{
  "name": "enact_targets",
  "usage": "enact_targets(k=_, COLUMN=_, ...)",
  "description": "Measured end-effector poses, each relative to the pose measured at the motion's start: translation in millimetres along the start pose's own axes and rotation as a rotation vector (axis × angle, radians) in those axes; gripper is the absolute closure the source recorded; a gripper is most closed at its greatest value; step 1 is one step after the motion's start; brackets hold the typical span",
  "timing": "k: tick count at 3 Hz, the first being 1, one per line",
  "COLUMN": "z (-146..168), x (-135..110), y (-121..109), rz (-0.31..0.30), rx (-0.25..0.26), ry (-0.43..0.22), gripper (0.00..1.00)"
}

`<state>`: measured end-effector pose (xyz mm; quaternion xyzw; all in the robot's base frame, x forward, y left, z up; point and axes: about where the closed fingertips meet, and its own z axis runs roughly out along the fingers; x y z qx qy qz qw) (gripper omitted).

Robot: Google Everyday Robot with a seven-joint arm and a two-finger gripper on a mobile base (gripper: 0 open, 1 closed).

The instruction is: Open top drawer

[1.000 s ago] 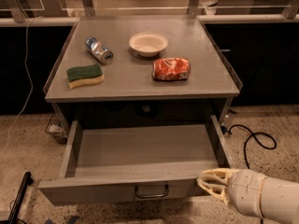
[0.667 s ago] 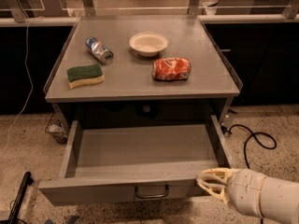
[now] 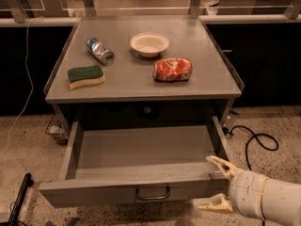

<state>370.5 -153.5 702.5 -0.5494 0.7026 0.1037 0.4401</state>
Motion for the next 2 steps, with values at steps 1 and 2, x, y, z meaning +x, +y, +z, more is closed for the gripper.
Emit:
enact_targets(k=1, z=0.0, x=0.0, y=0.0, rz=0.0, rx=0.0, ry=0.0, gripper=0.0)
enact_targets(k=2, z=0.0, x=0.0, y=0.0, rz=0.0, rx=0.0, ry=0.0, gripper=0.0)
